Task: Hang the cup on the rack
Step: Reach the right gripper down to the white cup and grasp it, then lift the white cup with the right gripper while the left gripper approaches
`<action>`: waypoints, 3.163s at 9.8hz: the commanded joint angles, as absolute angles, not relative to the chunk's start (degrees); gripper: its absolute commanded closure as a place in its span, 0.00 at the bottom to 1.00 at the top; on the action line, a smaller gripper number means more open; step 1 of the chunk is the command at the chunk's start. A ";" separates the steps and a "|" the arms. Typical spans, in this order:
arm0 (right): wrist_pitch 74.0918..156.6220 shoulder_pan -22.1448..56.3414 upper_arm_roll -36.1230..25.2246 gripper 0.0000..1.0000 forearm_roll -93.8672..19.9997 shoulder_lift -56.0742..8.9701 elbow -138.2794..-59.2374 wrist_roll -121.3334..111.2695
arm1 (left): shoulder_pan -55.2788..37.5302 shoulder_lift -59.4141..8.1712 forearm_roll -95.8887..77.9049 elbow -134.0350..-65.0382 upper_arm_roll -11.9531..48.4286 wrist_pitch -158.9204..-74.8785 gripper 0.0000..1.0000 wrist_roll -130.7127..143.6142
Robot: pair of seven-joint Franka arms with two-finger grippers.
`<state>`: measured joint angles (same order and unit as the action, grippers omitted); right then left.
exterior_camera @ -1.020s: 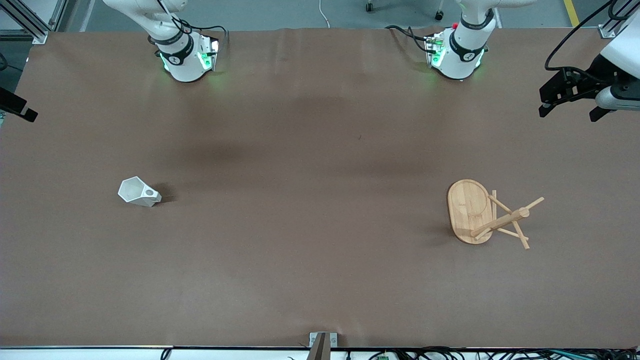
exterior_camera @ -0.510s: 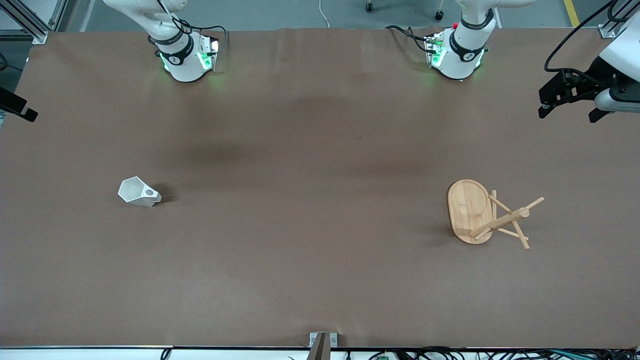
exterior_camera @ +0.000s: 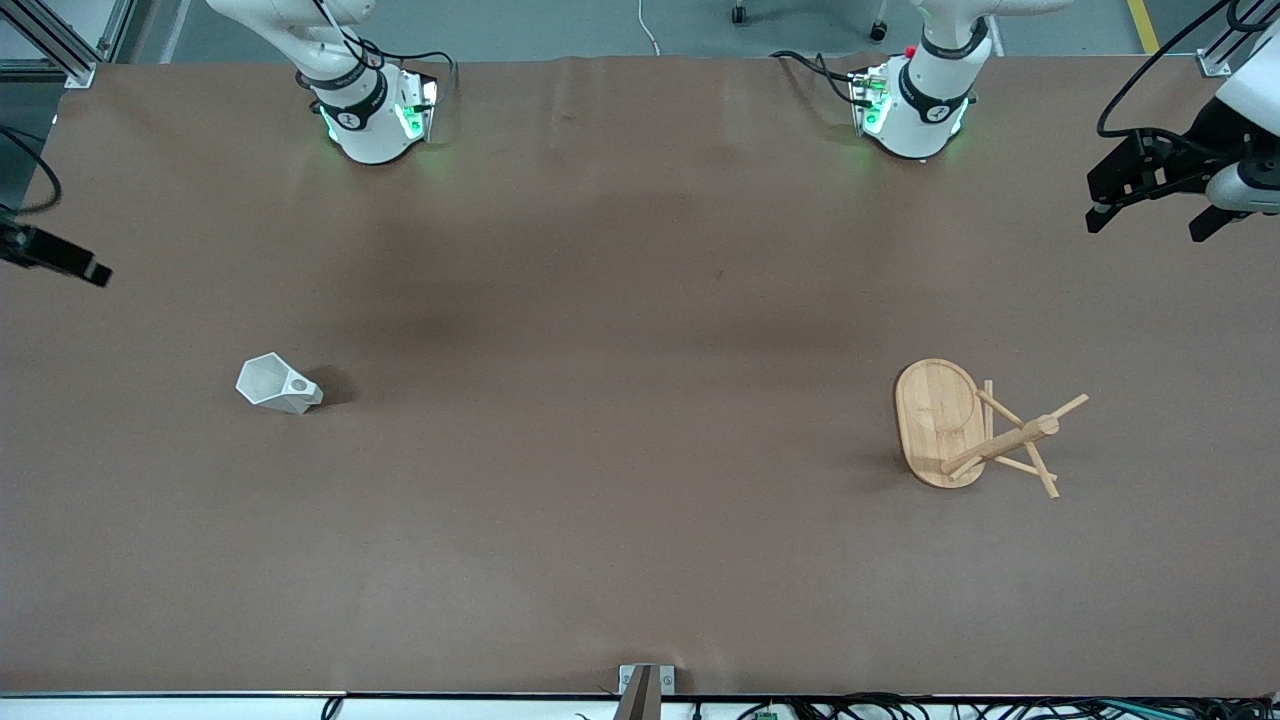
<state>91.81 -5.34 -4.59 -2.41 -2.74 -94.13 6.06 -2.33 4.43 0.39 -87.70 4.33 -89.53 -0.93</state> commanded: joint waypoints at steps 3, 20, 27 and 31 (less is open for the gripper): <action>114.98 -7.12 -4.48 0.00 -1.49 -5.70 -113.25 1.32 | -2.02 2.99 0.18 -87.36 4.39 -89.30 0.00 -0.88; 141.06 -7.65 -4.31 0.69 -2.28 -18.02 -126.04 -0.62 | -3.95 -1.65 -2.09 -86.92 4.92 -90.34 0.00 -1.32; 129.94 -7.64 -4.22 1.00 -2.29 -17.93 -119.13 -9.09 | -7.30 -14.31 -5.01 -87.10 16.33 -106.78 0.00 -6.58; 114.72 -6.16 -2.47 1.00 -14.18 -16.18 -108.39 -16.00 | -7.38 -18.98 -6.92 -87.01 23.09 -111.79 0.00 -14.15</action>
<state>118.05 -6.69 -3.81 -9.40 -17.48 -110.38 -14.99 -7.59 -16.90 -5.38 -86.97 20.63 -110.55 -12.34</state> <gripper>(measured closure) 0.960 0.000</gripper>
